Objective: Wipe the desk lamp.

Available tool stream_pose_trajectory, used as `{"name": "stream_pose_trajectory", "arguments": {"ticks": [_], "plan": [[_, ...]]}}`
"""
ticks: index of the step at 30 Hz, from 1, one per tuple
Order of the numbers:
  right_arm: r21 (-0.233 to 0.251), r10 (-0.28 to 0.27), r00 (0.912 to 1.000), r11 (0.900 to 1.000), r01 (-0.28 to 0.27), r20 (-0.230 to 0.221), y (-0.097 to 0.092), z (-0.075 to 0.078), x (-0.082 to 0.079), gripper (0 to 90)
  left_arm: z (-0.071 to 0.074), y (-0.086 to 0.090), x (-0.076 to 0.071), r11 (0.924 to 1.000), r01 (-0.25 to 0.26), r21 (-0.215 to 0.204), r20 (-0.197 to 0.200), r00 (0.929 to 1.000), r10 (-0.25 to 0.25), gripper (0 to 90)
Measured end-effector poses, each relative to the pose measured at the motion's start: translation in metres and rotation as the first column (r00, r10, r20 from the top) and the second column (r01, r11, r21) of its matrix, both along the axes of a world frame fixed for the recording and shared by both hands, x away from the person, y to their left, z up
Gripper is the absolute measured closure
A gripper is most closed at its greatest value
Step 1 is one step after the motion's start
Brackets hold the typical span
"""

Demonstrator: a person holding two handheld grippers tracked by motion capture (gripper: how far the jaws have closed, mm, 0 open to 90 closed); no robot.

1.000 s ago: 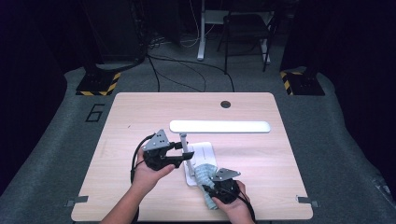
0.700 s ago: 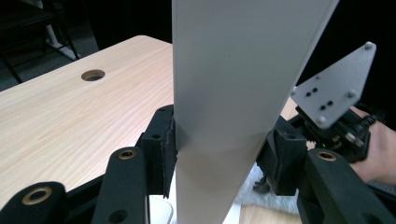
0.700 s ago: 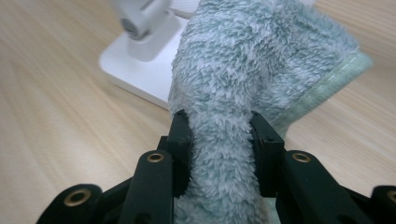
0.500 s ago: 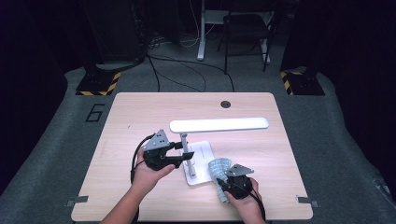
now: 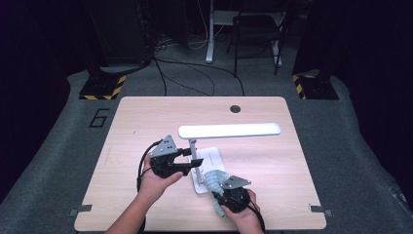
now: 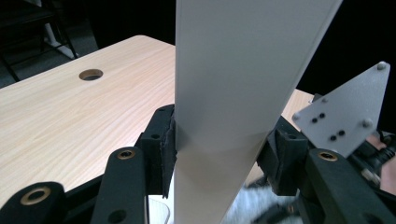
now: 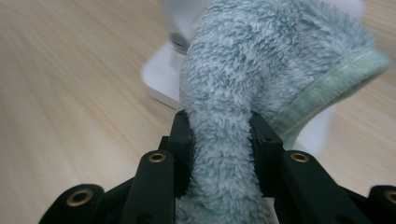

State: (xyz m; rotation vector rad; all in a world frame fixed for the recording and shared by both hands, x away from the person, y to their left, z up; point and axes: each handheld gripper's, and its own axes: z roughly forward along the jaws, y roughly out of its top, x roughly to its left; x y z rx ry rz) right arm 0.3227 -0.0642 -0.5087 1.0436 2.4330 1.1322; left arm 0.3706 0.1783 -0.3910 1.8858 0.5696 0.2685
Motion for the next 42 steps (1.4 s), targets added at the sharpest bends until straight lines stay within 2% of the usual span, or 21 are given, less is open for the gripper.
{"name": "stream_pose_trajectory", "arguments": {"ticks": [2,6,8,11,13,18,25,29,37,42], "plan": [[0.013,0.032,0.9994,0.9994,-0.032,-0.014,0.01,0.0,-0.001,66.8,0.0,0.0,0.0,1.0,-0.006,-0.007,-0.005,1.0,0.006,51.7],[0.042,0.033,0.999,0.9986,-0.032,-0.031,0.015,0.001,-0.002,65.8,0.0,0.0,0.0,1.0,-0.003,-0.004,-0.006,1.0,0.003,51.6],[0.038,0.034,0.9985,0.9987,-0.032,-0.042,0.012,0.001,-0.001,66.2,0.0,0.0,0.0,1.0,0.0,-0.001,-0.004,1.0,0.0,51.7],[0.0,0.049,0.9986,0.9988,-0.049,-0.019,0.006,0.003,0.005,66.8,-0.001,0.001,0.0,0.9999,0.002,-0.012,-0.011,0.9999,-0.002,51.7],[0.008,0.03,0.9993,0.9995,-0.03,-0.022,0.001,0.003,0.006,66.8,-0.001,0.002,0.0,1.0,0.002,-0.007,0.0,1.0,-0.002,51.7],[0.001,-0.011,0.9995,0.9999,0.011,-0.028,-0.017,0.002,0.01,66.9,-0.001,0.002,0.0,1.0,0.002,-0.007,-0.002,1.0,-0.002,51.7],[-0.001,-0.055,0.9984,0.9985,0.055,-0.013,-0.037,0.002,0.015,66.5,-0.001,0.002,0.0,1.0,0.003,-0.006,-0.002,1.0,-0.003,51.7],[0.029,-0.091,0.9955,0.9953,0.092,-0.026,-0.045,0.001,0.018,66.2,-0.001,0.002,0.0,1.0,0.003,-0.009,-0.008,1.0,-0.003,51.6],[0.03,-0.115,0.9932,0.9928,0.116,-0.015,-0.051,0.0,0.021,65.9,0.0,0.002,0.0,1.0,0.004,-0.008,-0.007,1.0,-0.004,51.6],[0.077,-0.118,0.9927,0.9898,0.12,-0.024,-0.059,-0.001,0.024,64.4,0.0,0.002,0.0,0.9998,0.019,-0.002,-0.012,0.9998,-0.019,51.6]]}}
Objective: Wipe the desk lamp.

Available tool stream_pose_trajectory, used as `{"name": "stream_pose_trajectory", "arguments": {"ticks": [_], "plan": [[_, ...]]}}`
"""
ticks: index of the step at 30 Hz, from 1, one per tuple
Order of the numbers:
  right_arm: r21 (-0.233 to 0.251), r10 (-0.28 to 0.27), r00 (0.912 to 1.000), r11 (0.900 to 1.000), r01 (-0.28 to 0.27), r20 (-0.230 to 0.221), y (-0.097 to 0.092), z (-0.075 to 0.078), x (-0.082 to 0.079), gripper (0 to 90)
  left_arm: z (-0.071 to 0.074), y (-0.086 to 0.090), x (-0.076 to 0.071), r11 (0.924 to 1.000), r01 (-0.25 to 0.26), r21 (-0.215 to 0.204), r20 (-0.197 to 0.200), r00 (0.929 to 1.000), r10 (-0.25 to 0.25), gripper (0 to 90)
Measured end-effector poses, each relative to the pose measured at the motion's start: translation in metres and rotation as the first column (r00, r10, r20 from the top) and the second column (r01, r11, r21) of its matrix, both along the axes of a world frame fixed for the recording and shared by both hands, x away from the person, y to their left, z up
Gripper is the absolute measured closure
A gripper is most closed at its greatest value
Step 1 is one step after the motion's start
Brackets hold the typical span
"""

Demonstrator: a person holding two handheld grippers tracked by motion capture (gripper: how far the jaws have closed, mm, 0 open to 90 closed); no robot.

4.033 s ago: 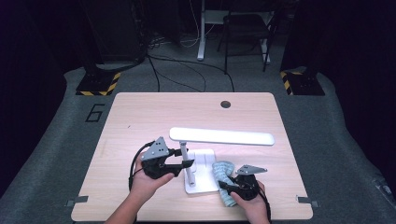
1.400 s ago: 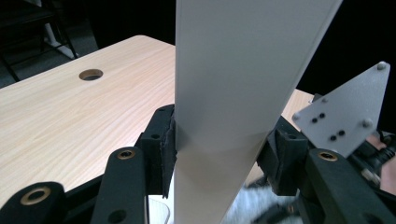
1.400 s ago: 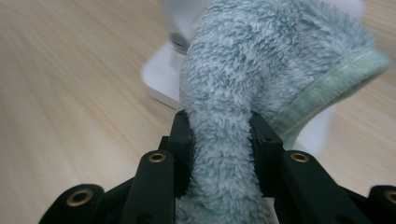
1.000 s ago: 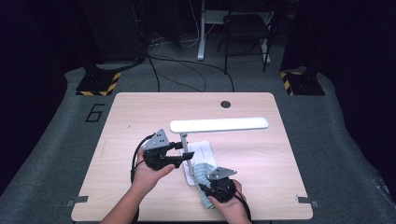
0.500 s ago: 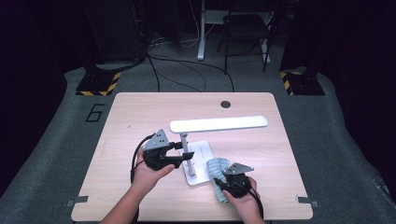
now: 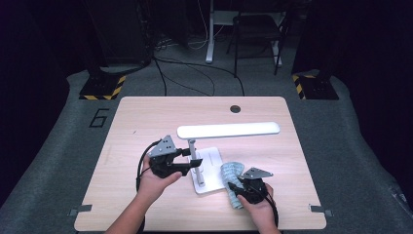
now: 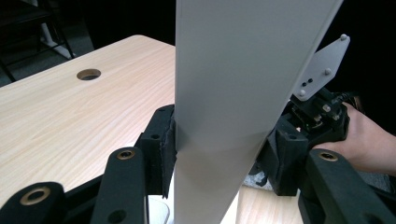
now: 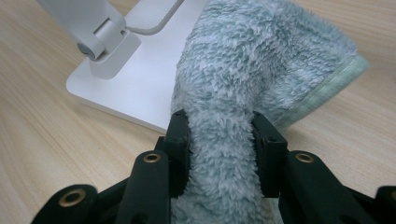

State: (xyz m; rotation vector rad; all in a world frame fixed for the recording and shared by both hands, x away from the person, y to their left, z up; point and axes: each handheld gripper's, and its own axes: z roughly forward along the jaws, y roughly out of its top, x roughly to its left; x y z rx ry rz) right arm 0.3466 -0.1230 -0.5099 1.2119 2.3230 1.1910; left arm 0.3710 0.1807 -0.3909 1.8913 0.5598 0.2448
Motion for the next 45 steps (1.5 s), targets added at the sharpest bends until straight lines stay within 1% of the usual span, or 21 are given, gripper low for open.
{"name": "stream_pose_trajectory", "arguments": {"ticks": [2,3,9,10,11,15,16,17,19,21,23,26,28,30,31,33,36,38,39,42,45], "plan": [[0.007,-0.007,1.0,1.0,0.007,-0.003,-0.003,0.001,0.0,64.0,0.0,-0.001,0.0,1.0,0.004,0.001,-0.003,1.0,-0.004,51.6],[0.01,-0.005,1.0,0.9999,0.005,0.001,-0.004,0.001,0.0,64.0,0.0,-0.002,-0.001,1.0,-0.008,-0.004,0.002,1.0,0.008,51.6],[0.044,-0.01,0.9999,0.999,0.01,0.005,-0.004,0.003,-0.002,63.6,0.0,-0.002,-0.002,1.0,0.002,0.001,0.005,1.0,-0.002,51.5],[0.049,-0.001,0.9999,0.9988,0.001,0.013,-0.004,0.003,-0.002,63.6,0.001,-0.002,-0.002,0.9999,0.01,0.007,0.003,0.9999,-0.01,51.5],[0.041,0.002,1.0,0.9992,-0.002,0.006,-0.004,0.004,-0.003,63.5,0.0,-0.003,-0.003,1.0,0.0,-0.001,0.007,1.0,0.0,51.5],[0.045,0.019,0.9994,0.9988,-0.02,0.03,-0.002,0.006,-0.005,63.5,0.001,-0.003,-0.005,1.0,0.002,0.0,-0.001,1.0,-0.002,51.4],[0.061,0.016,0.9995,0.998,-0.018,0.026,0.0,0.008,-0.006,63.6,0.0,-0.004,-0.007,1.0,-0.006,-0.007,-0.004,1.0,0.006,51.4],[0.058,0.031,0.9991,0.9978,-0.033,0.03,0.001,0.01,-0.006,63.6,0.0,-0.005,-0.007,1.0,-0.005,-0.006,-0.004,1.0,0.005,51.4],[0.053,0.036,0.998,0.9978,-0.039,0.051,0.005,0.013,-0.007,63.6,0.001,-0.005,-0.008,1.0,-0.005,-0.001,-0.003,1.0,0.005,51.4],[0.066,0.044,0.998,0.9967,-0.047,0.046,0.007,0.016,-0.008,63.7,0.001,-0.005,-0.008,1.0,-0.005,0.001,0.006,1.0,0.005,51.4],[0.077,0.062,0.9964,0.9948,-0.066,0.058,0.011,0.02,-0.009,63.8,0.001,-0.005,-0.009,1.0,-0.002,0.001,0.003,1.0,0.002,51.4],[0.062,0.08,0.9939,0.9945,-0.085,0.076,0.014,0.025,-0.009,63.8,0.001,-0.006,-0.011,1.0,0.003,-0.002,-0.002,1.0,-0.003,51.4],[0.062,0.07,0.9948,0.9953,-0.074,0.075,0.015,0.025,-0.007,63.7,0.001,-0.007,-0.011,0.9999,0.017,0.004,0.005,0.9999,-0.017,51.4],[0.064,0.07,0.9965,0.9953,-0.073,0.046,0.016,0.023,-0.004,63.7,0.001,-0.008,-0.011,0.9998,0.019,-0.002,-0.004,0.9998,-0.019,51.4],[0.068,0.07,0.9966,0.995,-0.073,0.042,0.017,0.023,-0.004,63.6,0.001,-0.009,-0.012,0.9998,0.018,-0.001,-0.002,0.9998,-0.018,51.4],[0.058,0.086,0.9946,0.9944,-0.089,0.058,0.021,0.023,-0.002,63.5,0.001,-0.01,-0.012,0.9998,0.02,-0.002,0.003,0.9998,-0.02,51.3],[0.062,0.108,0.9927,0.9918,-0.111,0.054,0.029,0.022,0.0,62.9,0.001,-0.012,-0.013,0.9998,0.017,-0.008,-0.002,0.9999,-0.017,51.1],[0.053,0.114,0.9922,0.9918,-0.116,0.05,0.034,0.021,0.002,61.6,0.001,-0.012,-0.013,0.9997,0.023,0.001,-0.005,0.9997,-0.023,51.0],[0.06,0.107,0.9928,0.9921,-0.11,0.054,0.036,0.019,0.003,61.1,0.001,-0.012,-0.013,0.9998,0.018,-0.007,-0.005,0.9998,-0.018,50.9],[0.032,0.126,0.9917,0.9914,-0.127,0.023,0.039,0.011,0.007,59.1,0.002,-0.011,-0.012,0.9997,0.025,-0.006,-0.019,0.9995,-0.025,50.4],[0.029,0.142,0.9898,0.9894,-0.142,0.012,0.04,0.005,0.009,57.8,0.003,-0.011,-0.013,0.9997,0.024,-0.008,-0.017,0.9996,-0.024,49.9]]}}
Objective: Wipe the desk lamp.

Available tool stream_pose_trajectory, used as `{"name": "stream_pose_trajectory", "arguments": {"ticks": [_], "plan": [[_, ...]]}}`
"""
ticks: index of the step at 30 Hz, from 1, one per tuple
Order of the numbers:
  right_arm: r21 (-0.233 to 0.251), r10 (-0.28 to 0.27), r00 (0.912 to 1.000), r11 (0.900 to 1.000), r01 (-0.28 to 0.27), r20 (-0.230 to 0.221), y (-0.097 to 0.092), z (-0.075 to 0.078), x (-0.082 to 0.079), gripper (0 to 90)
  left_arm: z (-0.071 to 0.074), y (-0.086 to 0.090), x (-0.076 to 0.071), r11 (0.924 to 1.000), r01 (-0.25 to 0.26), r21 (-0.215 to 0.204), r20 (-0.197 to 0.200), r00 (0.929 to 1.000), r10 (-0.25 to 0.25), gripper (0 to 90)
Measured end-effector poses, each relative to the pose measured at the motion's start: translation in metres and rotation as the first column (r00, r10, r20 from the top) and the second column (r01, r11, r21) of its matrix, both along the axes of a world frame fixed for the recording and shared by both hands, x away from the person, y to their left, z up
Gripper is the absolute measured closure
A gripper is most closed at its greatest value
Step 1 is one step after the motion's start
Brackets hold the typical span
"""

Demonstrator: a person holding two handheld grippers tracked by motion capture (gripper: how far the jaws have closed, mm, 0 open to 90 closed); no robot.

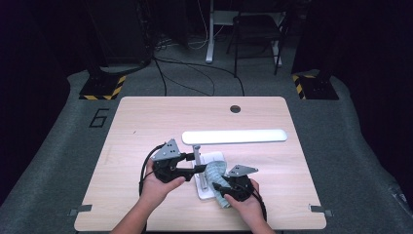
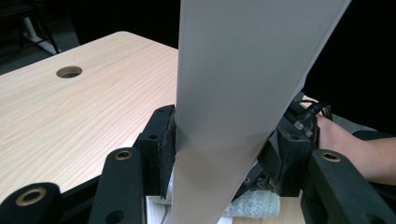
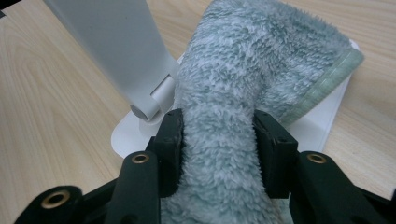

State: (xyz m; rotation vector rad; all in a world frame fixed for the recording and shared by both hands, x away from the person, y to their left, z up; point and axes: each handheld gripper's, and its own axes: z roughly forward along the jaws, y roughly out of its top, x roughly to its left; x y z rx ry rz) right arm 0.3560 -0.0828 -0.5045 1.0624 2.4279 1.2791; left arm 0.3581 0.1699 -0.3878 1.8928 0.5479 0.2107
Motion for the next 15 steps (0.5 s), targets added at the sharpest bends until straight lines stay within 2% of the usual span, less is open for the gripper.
{"name": "stream_pose_trajectory", "arguments": {"ticks": [2,3,5,6,9,10,12,15], "plan": [[0.007,-0.002,1.0,1.0,0.002,0.001,0.001,-0.001,0.001,58.9,0.002,0.002,-0.001,0.9999,-0.002,-0.01,0.006,1.0,0.002,48.9],[0.006,-0.002,1.0,1.0,0.002,-0.003,0.001,0.0,0.001,60.5,0.004,0.003,-0.002,0.9995,-0.004,-0.03,0.002,1.0,0.004,48.3],[0.002,-0.009,1.0,1.0,0.009,0.005,0.001,0.0,0.001,62.5,0.008,0.006,-0.002,0.9995,-0.006,-0.032,0.009,0.9999,0.007,46.4],[0.001,-0.006,0.9999,1.0,0.006,-0.011,0.001,0.001,0.0,63.2,0.011,0.008,-0.003,0.9993,-0.007,-0.037,0.009,0.9999,0.008,46.1],[0.004,-0.009,0.9999,0.9999,0.009,-0.014,0.001,0.005,0.0,64.2,0.018,0.012,-0.007,0.9992,-0.011,-0.039,0.018,0.9998,0.011,45.9],[0.015,-0.016,0.9996,0.9998,0.016,-0.022,0.001,0.008,-0.001,64.4,0.02,0.013,-0.008,0.9993,-0.009,-0.037,0.026,0.9996,0.01,46.1],[0.021,-0.009,0.9999,0.9997,0.01,-0.014,0.0,0.013,-0.002,64.4,0.023,0.016,-0.011,0.9994,0.002,-0.036,0.029,0.9996,-0.001,48.5],[0.038,-0.014,0.9999,0.9992,0.014,0.004,-0.001,0.024,-0.005,64.5,0.025,0.022,-0.015,0.9994,-0.006,-0.035,0.035,0.9994,0.007,51.2]]}}
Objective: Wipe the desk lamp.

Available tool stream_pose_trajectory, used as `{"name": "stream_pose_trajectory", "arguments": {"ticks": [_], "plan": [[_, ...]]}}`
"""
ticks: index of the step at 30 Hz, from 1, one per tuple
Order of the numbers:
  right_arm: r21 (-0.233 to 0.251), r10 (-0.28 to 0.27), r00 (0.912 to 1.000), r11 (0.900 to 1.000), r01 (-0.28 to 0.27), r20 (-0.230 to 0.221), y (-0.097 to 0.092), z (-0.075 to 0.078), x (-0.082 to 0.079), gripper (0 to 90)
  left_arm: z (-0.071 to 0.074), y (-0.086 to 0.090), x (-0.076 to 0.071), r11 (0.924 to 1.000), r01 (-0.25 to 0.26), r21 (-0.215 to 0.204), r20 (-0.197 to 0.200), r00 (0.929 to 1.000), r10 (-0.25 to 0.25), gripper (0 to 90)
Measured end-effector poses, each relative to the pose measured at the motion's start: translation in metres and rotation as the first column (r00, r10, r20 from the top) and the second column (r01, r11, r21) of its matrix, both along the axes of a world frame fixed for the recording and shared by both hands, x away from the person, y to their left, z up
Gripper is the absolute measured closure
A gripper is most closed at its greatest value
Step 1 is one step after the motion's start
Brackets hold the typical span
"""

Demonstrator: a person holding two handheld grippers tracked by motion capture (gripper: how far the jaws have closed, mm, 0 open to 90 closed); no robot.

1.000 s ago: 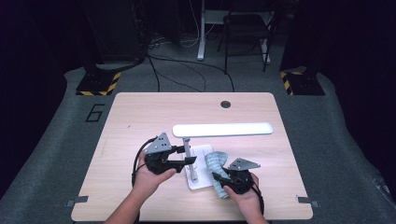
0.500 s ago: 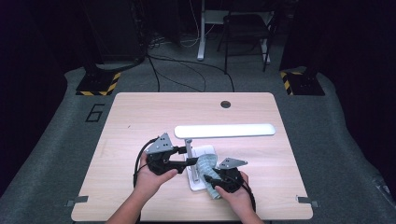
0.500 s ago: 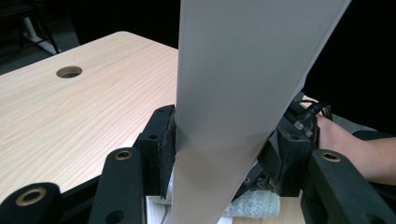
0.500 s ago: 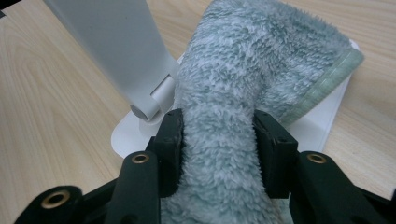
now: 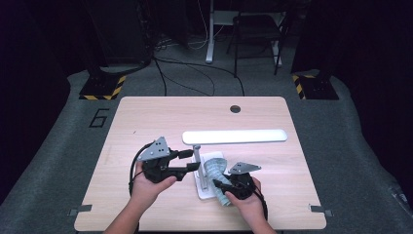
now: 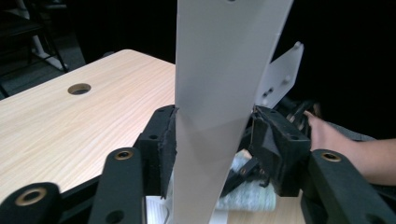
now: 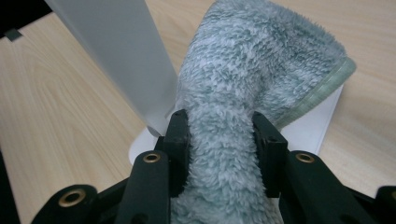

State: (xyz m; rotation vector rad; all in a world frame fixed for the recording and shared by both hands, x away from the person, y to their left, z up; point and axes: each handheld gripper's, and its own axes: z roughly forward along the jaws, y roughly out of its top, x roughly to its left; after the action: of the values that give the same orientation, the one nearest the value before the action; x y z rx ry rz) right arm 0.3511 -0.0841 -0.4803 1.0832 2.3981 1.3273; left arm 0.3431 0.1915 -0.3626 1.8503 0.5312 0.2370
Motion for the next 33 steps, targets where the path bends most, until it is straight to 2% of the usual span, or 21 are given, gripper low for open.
{"name": "stream_pose_trajectory", "arguments": {"ticks": [4,5,7,11,14,17,20,22,24,26,28,30,31,33], "plan": [[0.013,0.016,0.9993,0.9998,-0.017,0.033,0.003,0.014,-0.005,64.5,0.002,0.006,-0.001,0.9999,-0.013,0.008,0.008,0.9999,0.013,51.3],[0.013,0.027,0.9988,0.9995,-0.027,0.04,0.005,0.016,-0.006,64.5,0.002,0.006,-0.002,0.9999,-0.015,0.005,-0.001,0.9999,0.015,51.2],[-0.002,0.032,0.9988,0.9995,-0.032,0.038,0.007,0.015,-0.007,64.5,0.003,0.007,-0.001,0.9998,-0.016,0.009,0.013,0.9998,0.016,51.3],[-0.029,0.052,0.9986,0.9982,-0.052,0.009,0.011,0.005,-0.005,64.9,0.001,0.008,-0.002,0.9998,-0.018,-0.004,0.014,0.9997,0.018,52.9],[-0.042,0.051,0.9984,0.9978,-0.052,-0.024,0.013,-0.005,-0.002,65.2,-0.001,0.011,-0.001,0.9995,-0.03,0.002,0.014,0.9994,0.03,53.7],[-0.113,0.076,0.9968,0.9905,-0.078,-0.026,0.014,-0.017,0.003,65.8,-0.003,0.011,0.002,0.999,-0.044,0.002,0.007,0.999,0.044,54.2],[-0.092,0.056,0.998,0.994,-0.058,-0.031,0.015,-0.018,0.002,66.0,-0.006,0.008,0.004,0.9993,-0.03,0.022,-0.002,0.9995,0.03,54.2],[-0.087,0.07,0.9972,0.9936,-0.072,-0.027,0.015,-0.016,0.001,66.1,-0.008,0.006,0.005,0.9985,-0.032,0.044,0.001,0.9995,0.032,54.7],[-0.054,0.087,0.9955,0.9946,-0.089,-0.039,0.014,-0.012,0.0,66.2,-0.009,0.007,0.005,0.9984,-0.033,0.045,-0.004,0.9994,0.034,55.5],[-0.024,0.097,0.9948,0.9949,-0.098,-0.03,0.014,-0.003,-0.003,66.2,-0.01,0.007,0.006,0.9986,-0.028,0.045,-0.003,0.9996,0.028,56.4],[-0.012,0.105,0.9945,0.9944,-0.105,0.0,0.015,0.007,-0.006,66.3,-0.011,0.006,0.005,0.9987,-0.027,0.044,-0.015,0.9995,0.028,56.6],[-0.001,0.115,0.9926,0.9933,-0.115,0.039,0.015,0.018,-0.009,66.3,-0.011,0.007,0.005,0.9984,-0.027,0.051,-0.009,0.9996,0.027,56.8],[0.01,0.098,0.994,0.9951,-0.099,0.048,0.015,0.025,-0.012,66.3,-0.011,0.007,0.005,0.9983,-0.028,0.05,-0.008,0.9996,0.028,56.8],[0.019,0.121,0.9903,0.9923,-0.122,0.069,0.014,0.036,-0.015,66.3,-0.011,0.007,0.005,0.9982,-0.026,0.053,-0.009,0.9996,0.027,56.8]]}}
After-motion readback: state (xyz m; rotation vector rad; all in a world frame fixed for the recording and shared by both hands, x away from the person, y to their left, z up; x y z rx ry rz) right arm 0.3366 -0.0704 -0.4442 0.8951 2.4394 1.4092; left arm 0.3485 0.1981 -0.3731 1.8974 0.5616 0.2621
